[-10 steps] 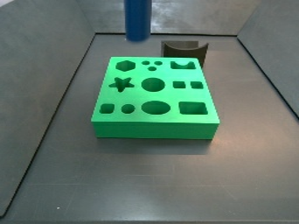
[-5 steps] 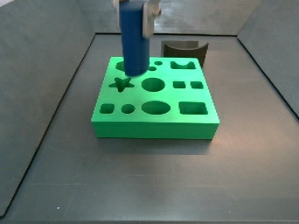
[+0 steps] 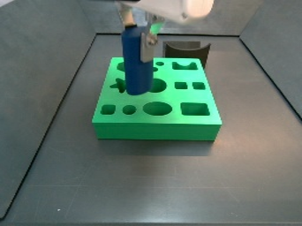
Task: Insert the oval object.
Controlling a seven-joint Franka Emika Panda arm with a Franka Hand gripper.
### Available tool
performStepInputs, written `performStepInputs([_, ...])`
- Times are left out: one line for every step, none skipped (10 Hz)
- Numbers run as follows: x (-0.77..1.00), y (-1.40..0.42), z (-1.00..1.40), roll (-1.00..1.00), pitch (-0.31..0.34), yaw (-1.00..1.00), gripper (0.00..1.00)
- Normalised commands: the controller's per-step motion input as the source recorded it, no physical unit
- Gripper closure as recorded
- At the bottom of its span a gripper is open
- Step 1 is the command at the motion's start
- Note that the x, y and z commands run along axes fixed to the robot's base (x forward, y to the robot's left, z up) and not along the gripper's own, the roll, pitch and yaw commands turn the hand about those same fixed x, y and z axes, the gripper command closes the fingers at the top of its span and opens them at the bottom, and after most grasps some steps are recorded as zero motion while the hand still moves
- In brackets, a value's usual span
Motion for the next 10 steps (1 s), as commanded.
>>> performStepInputs([0.23, -0.01, -0.31, -0.19, -0.014, -0.69, 1.0])
performStepInputs([0.28, -0.01, -0.3, -0.2, -0.004, -0.66, 1.0])
performStepInputs([0.24, -0.01, -0.31, -0.18, -0.001, -0.71, 1.0])
performStepInputs([0.06, 0.0, -0.31, -0.12, 0.0, -0.89, 1.0])
performStepInputs([0.07, -0.03, -0.21, -0.11, 0.0, -0.9, 1.0])
performStepInputs([0.21, -0.06, -0.15, -0.12, 0.0, -0.81, 1.0])
performStepInputs([0.25, -0.05, -0.26, -0.06, 0.0, -0.85, 1.0])
performStepInputs([0.14, 0.0, -0.44, 0.0, 0.004, -0.92, 1.0])
performStepInputs([0.0, 0.0, -0.45, 0.06, 0.0, -1.0, 1.0])
performStepInputs([0.0, 0.0, -0.47, 0.07, 0.0, -1.0, 1.0])
